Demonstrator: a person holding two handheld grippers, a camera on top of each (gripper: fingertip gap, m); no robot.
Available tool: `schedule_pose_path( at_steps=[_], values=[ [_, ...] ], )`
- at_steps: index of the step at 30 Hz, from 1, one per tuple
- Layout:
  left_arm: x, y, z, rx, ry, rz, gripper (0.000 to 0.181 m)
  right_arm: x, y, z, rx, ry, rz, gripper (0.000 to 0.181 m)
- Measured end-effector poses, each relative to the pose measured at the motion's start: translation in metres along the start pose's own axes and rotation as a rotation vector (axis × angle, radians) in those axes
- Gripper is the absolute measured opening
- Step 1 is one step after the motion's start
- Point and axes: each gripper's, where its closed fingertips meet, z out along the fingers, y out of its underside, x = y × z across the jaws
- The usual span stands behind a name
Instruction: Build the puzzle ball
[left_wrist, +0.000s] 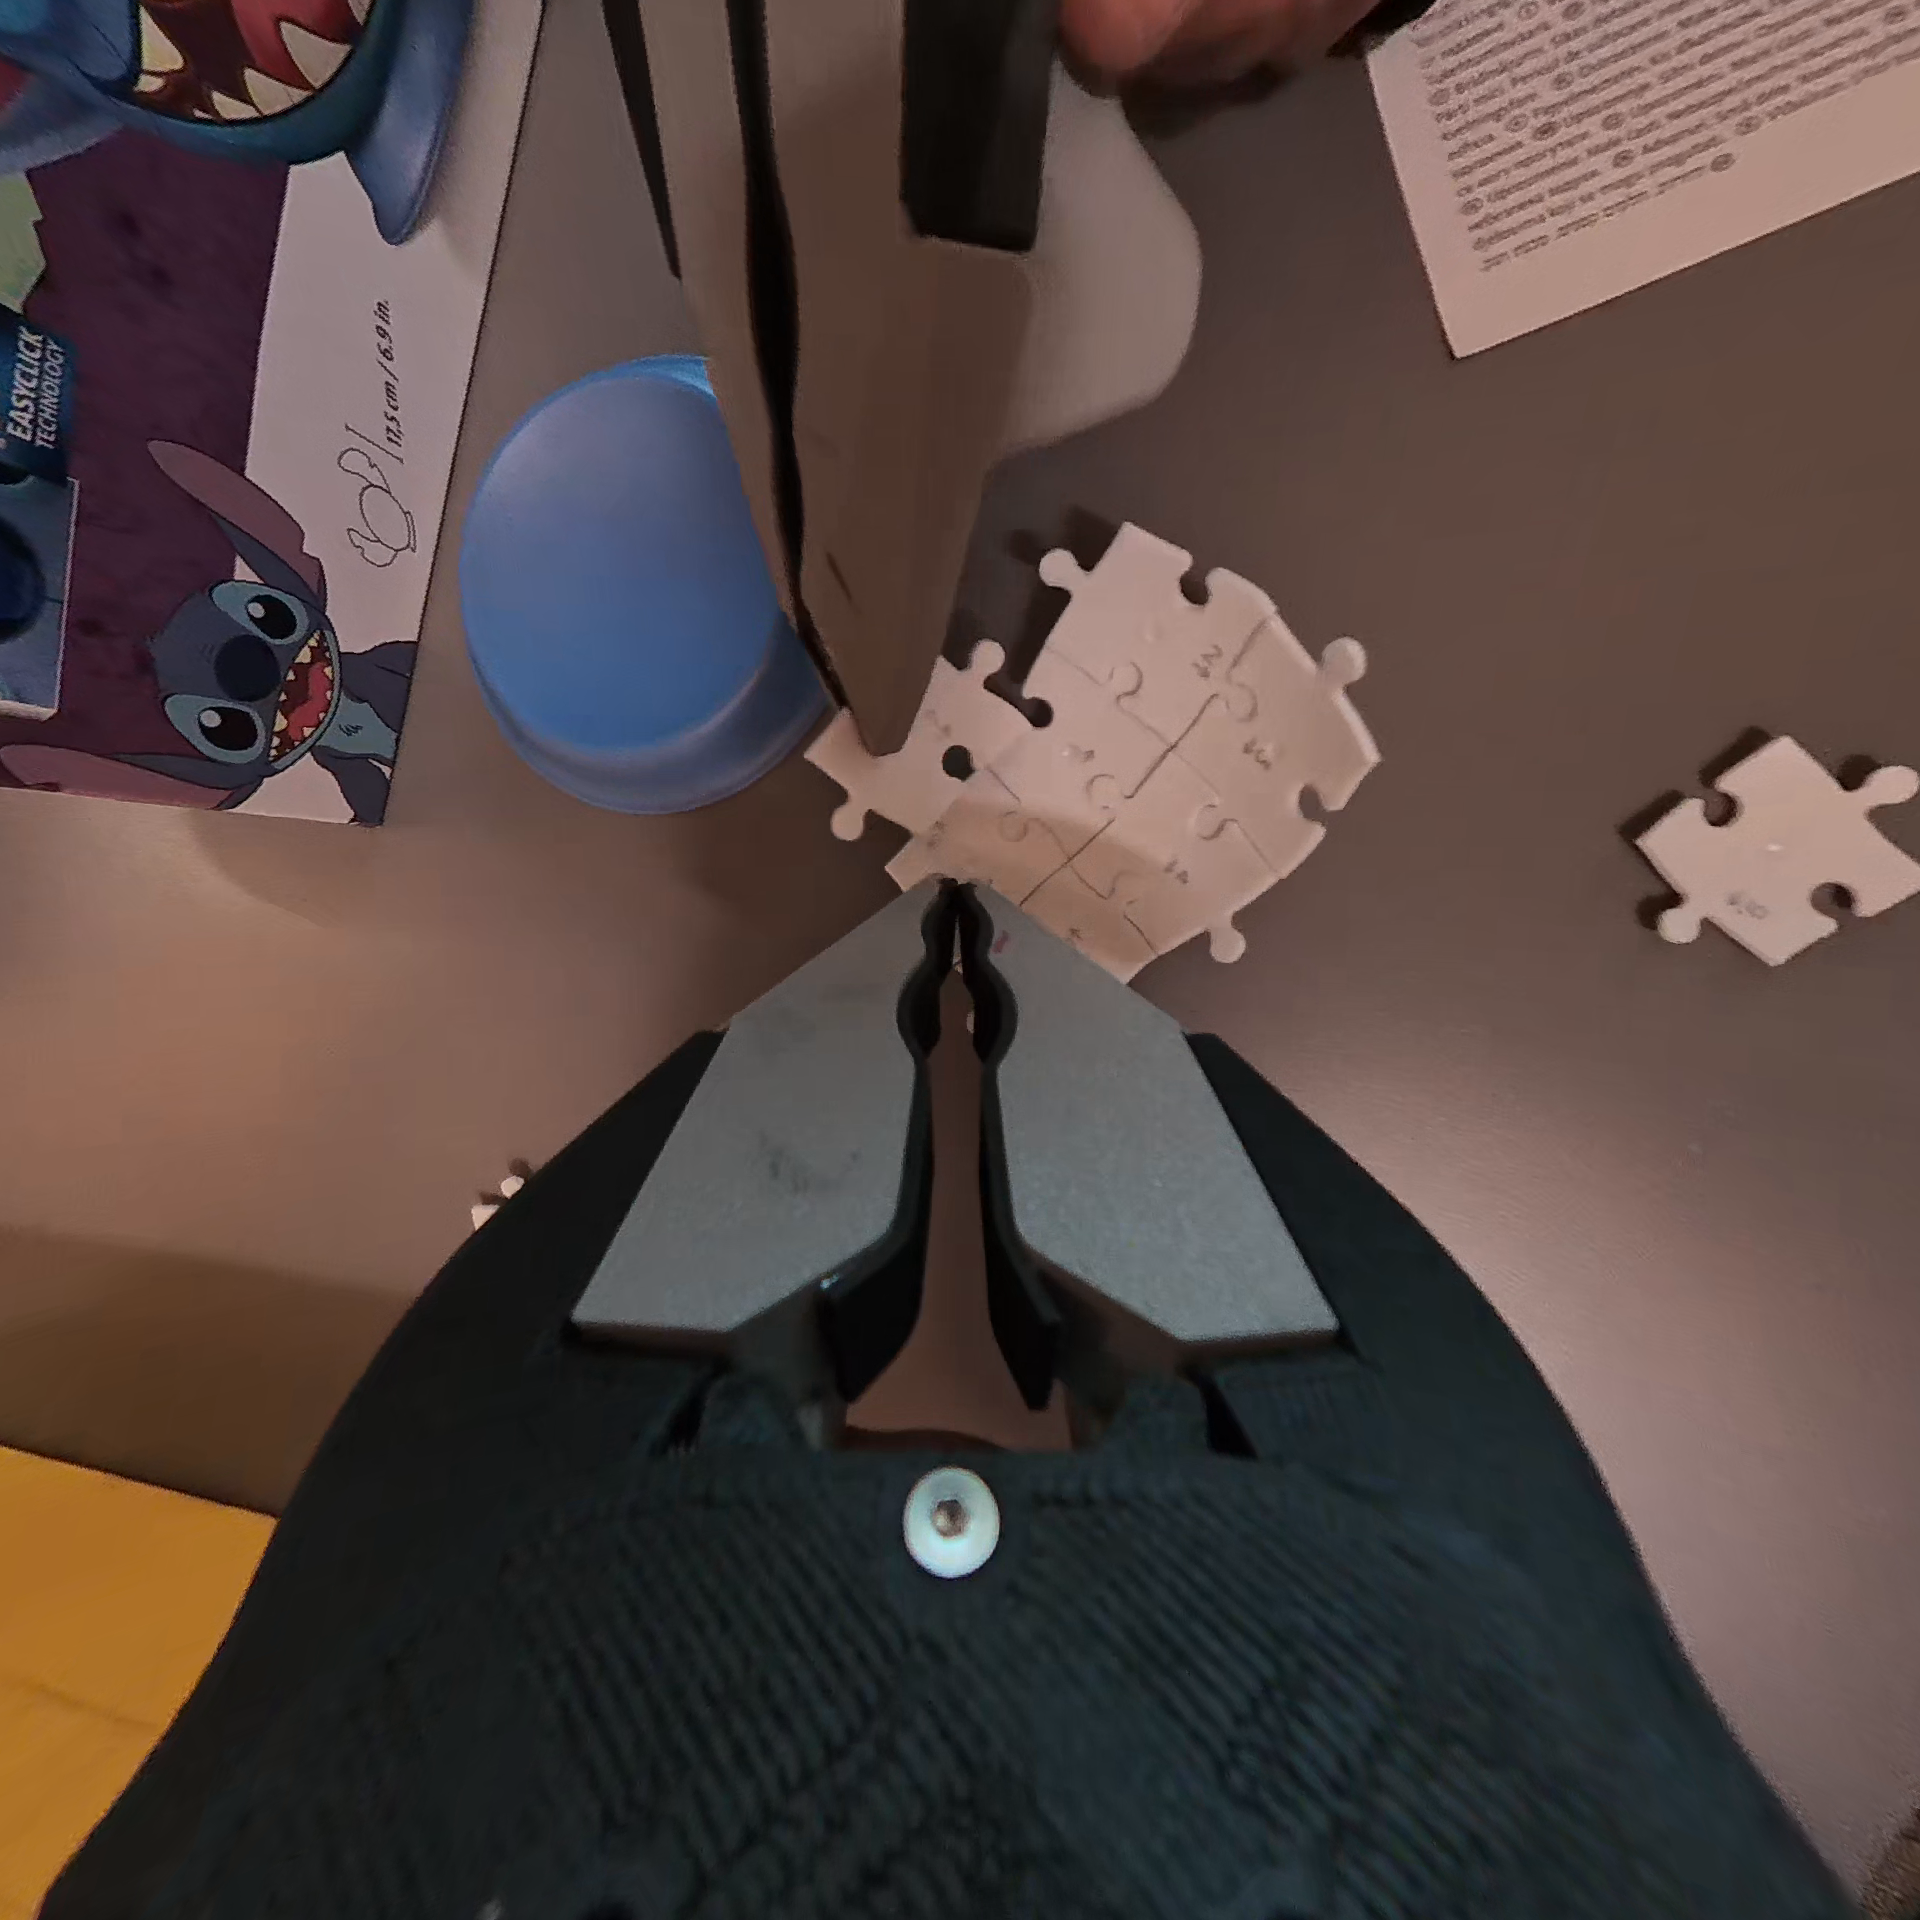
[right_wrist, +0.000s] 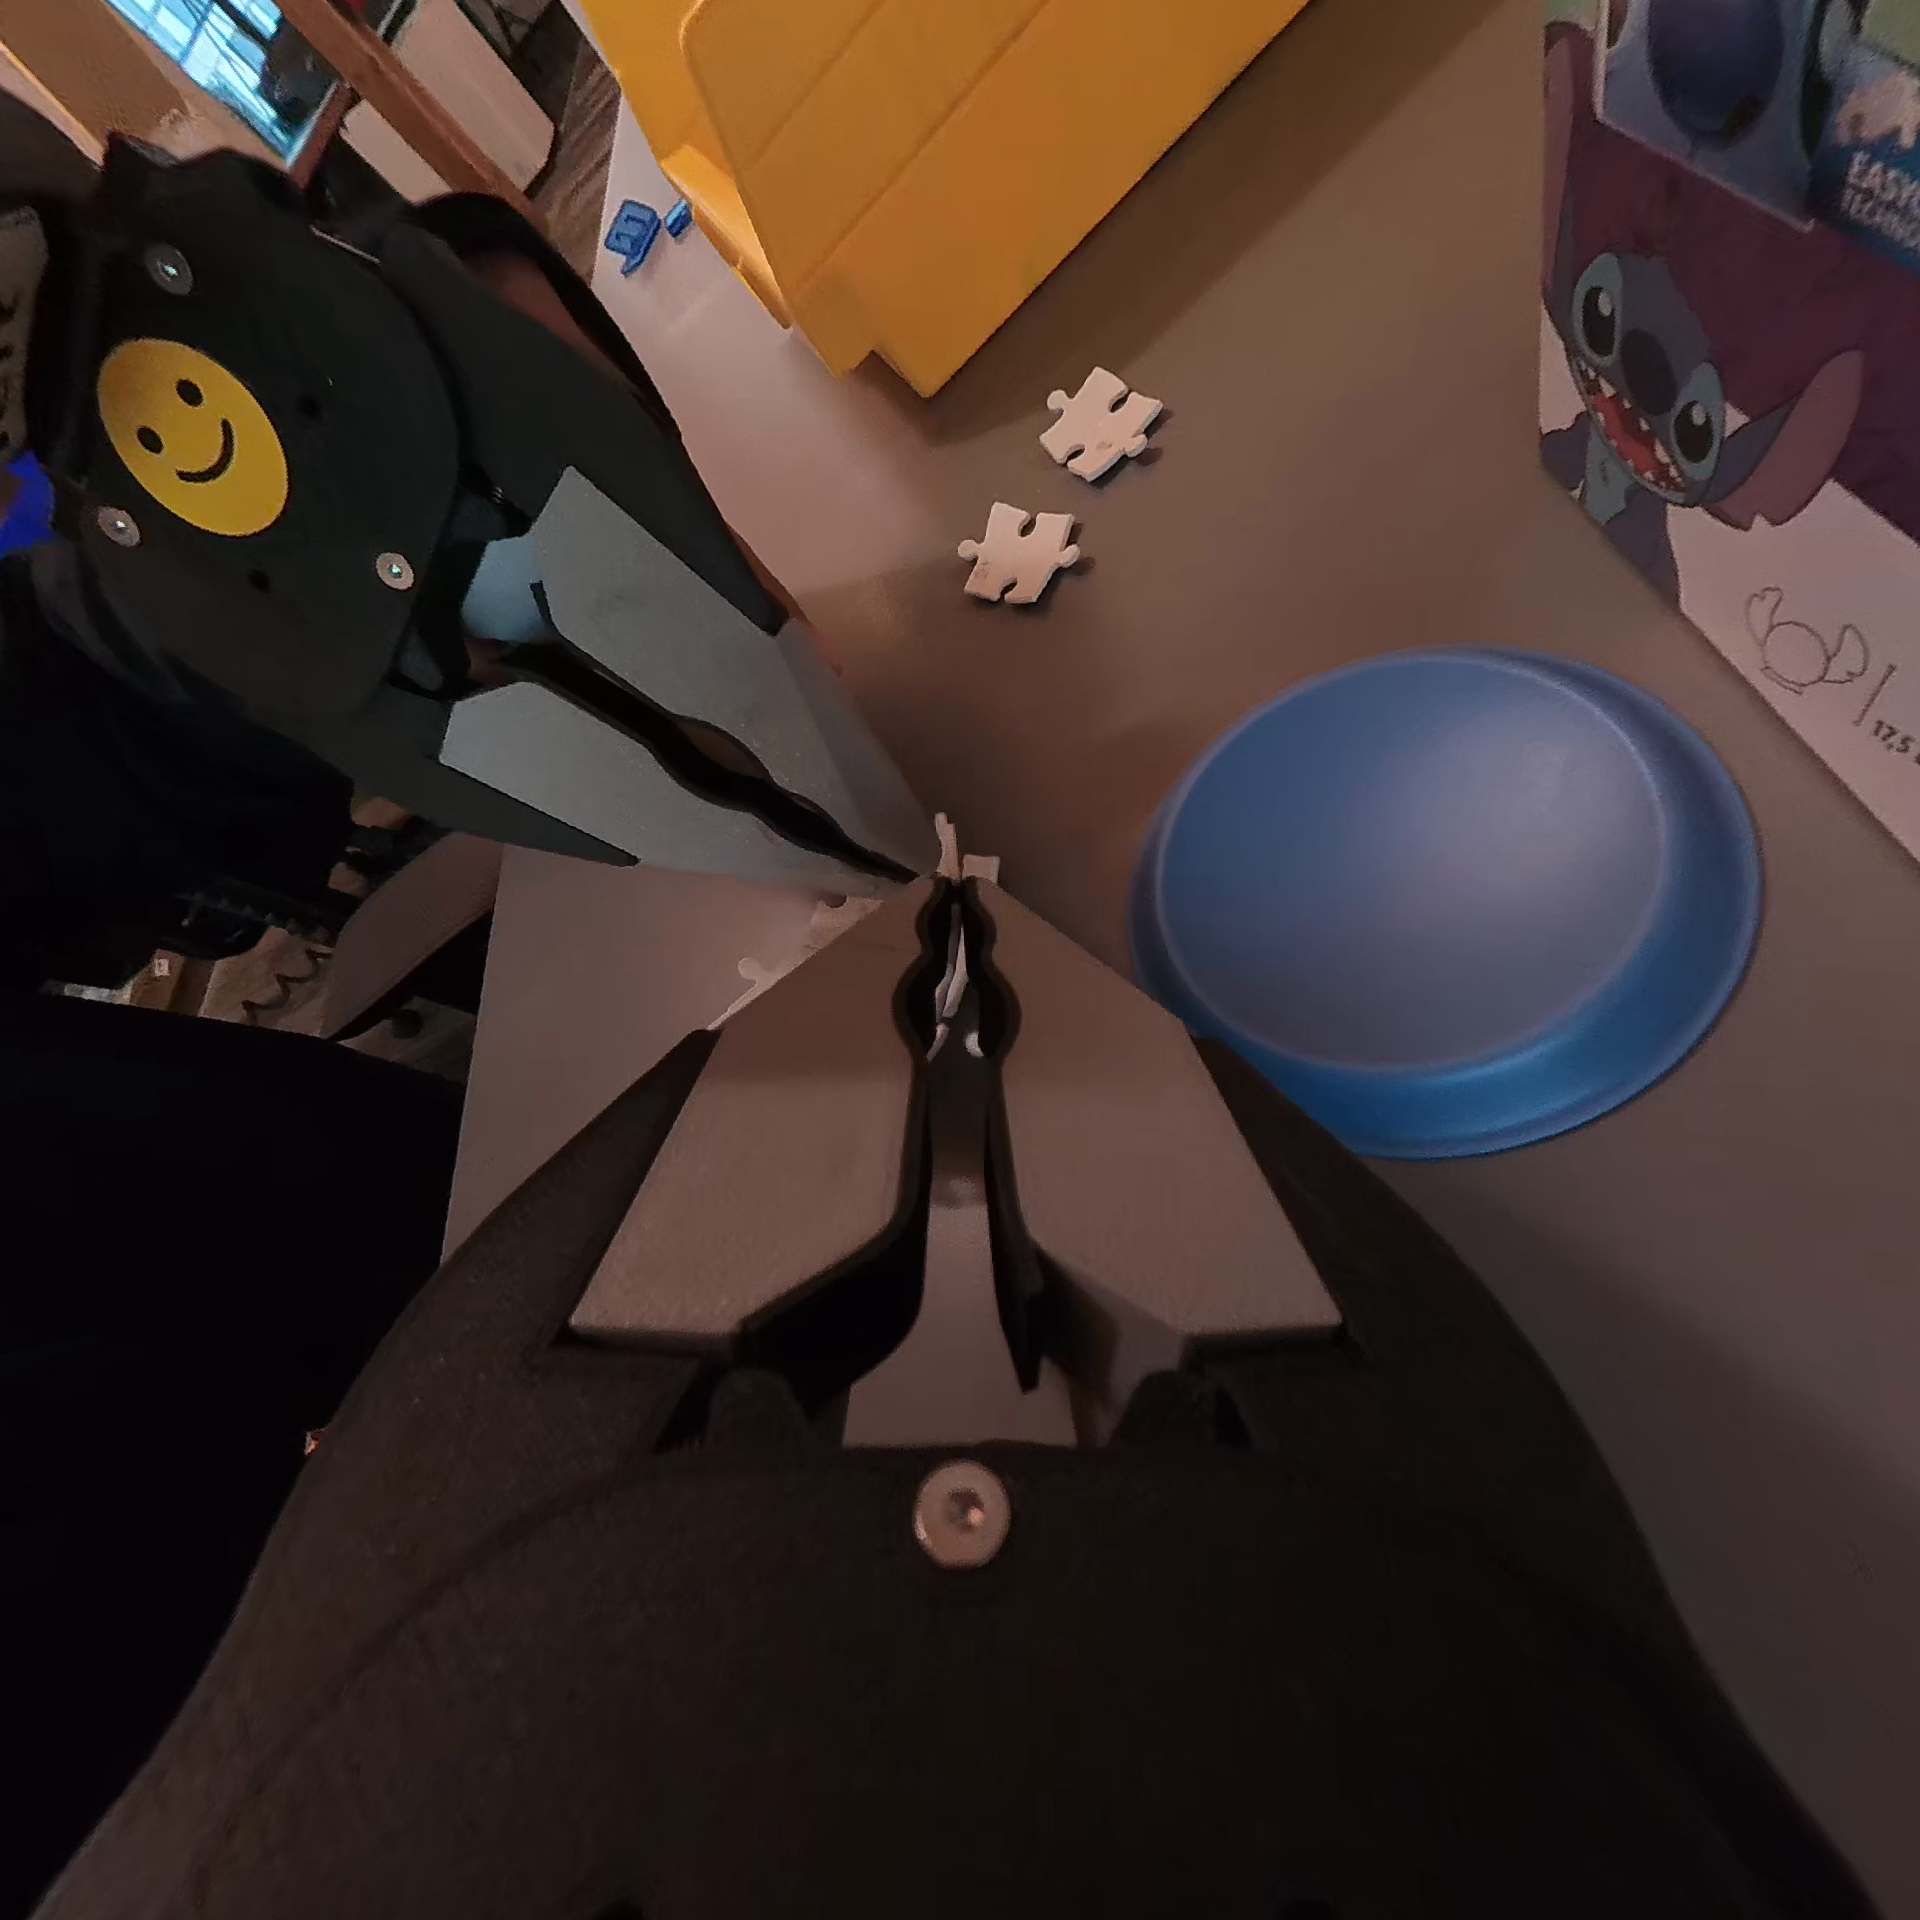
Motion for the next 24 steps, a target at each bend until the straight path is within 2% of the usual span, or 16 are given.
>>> schedule_pose_path(
  at_steps=[11,17,24],
  values=[
    [0.0012,-0.0038,0.0017,0.065,-0.014,0.018,0.0,0.0086,-0.0052,0.0053,-0.028,0.018,0.013,0.0],
    [0.0021,-0.0023,0.001,0.04,-0.043,0.049,0.0,0.0094,0.0002,0.0047,-0.034,0.031,0.075,0.0],
    [0.0031,-0.0017,0.0006,0.013,-0.06,0.088,0.0,0.008,0.0042,0.0088,-0.058,0.036,0.041,0.0]
  ],
)
